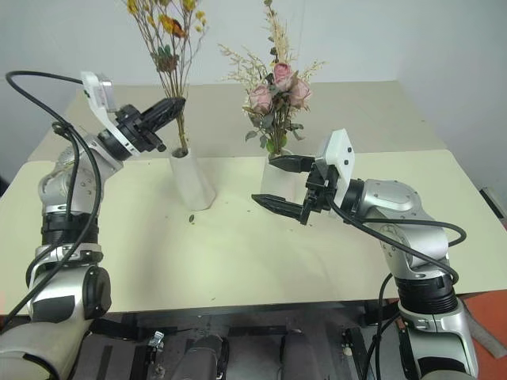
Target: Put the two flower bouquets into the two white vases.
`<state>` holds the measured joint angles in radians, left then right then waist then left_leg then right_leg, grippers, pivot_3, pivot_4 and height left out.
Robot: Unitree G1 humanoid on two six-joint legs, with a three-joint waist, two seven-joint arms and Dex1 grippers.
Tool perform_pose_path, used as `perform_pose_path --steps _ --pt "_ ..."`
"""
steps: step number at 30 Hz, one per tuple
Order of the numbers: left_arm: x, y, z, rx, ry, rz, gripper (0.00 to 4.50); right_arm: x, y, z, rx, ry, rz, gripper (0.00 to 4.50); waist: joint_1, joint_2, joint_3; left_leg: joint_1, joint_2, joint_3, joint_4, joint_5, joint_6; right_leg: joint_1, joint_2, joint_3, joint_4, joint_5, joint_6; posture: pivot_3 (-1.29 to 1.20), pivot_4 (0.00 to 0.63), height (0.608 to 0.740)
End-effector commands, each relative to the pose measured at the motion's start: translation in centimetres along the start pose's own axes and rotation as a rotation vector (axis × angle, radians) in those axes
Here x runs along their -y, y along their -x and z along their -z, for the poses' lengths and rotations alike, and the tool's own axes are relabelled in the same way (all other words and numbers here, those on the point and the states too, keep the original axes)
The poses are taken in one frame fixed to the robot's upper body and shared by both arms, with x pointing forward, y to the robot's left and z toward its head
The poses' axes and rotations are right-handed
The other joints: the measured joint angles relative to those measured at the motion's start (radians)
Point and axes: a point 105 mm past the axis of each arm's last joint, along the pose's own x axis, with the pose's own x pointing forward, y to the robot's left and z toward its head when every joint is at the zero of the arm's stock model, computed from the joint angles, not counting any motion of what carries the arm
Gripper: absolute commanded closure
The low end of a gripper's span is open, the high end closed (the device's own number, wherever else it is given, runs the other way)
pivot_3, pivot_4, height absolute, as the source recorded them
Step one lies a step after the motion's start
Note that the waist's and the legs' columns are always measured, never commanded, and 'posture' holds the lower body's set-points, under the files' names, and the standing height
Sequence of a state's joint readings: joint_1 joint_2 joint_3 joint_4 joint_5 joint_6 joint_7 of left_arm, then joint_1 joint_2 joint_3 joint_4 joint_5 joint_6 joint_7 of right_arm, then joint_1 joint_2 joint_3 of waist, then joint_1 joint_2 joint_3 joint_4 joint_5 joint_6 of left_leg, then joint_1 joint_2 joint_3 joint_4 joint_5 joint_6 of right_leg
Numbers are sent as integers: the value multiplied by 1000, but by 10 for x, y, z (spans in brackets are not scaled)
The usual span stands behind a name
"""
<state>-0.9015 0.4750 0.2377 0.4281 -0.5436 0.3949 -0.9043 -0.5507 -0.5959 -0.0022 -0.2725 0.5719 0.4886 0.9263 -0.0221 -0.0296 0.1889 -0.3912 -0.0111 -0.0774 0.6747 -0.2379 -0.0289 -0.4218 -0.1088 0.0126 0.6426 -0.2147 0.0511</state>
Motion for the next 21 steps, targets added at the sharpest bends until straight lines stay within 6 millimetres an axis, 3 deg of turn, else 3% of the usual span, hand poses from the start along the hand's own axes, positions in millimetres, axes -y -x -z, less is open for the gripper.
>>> perform_pose_path --steps 1,21 --pt "4 0 -12 25 -50 8 4483 -1 2 -12 30 36 2 0 0 0 0 0 0 0 0 0 0 0 0 0 0 0 0 0 150 740" --pt "5 16 -4 2 -50 -34 4483 -1 1 -11 29 29 2 0 1 0 0 0 0 0 0 0 0 0 0 0 0 0 0 0 150 740"
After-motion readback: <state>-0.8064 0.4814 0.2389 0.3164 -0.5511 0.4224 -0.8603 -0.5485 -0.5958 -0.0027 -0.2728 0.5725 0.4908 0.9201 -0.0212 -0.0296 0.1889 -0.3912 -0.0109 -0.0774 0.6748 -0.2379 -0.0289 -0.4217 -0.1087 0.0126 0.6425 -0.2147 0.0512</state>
